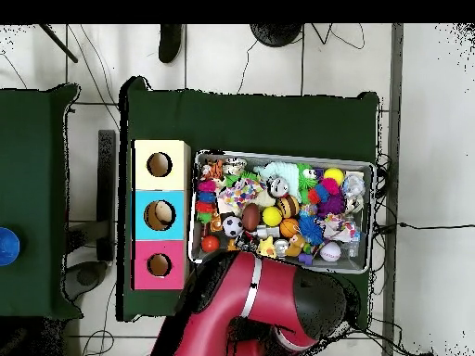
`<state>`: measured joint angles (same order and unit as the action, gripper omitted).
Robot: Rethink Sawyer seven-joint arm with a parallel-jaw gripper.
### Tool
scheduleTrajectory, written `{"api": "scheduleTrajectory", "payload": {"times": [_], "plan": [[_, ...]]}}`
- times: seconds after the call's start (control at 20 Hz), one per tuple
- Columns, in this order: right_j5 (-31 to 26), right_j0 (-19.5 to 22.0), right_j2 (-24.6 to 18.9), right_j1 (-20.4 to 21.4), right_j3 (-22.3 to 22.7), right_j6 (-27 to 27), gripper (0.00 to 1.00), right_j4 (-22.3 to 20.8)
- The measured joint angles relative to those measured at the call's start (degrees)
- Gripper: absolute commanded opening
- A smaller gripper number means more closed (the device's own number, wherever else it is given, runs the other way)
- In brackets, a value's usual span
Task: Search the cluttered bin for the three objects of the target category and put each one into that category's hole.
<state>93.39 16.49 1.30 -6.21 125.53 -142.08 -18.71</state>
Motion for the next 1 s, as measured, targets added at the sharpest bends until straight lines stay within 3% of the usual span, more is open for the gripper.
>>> {"api": "scheduleTrajectory", "payload": {"times": [1.0], "plan": [[4.00,-0.73,0.20,-1.81,-1.34,0.00,1.00,1.53]]}}
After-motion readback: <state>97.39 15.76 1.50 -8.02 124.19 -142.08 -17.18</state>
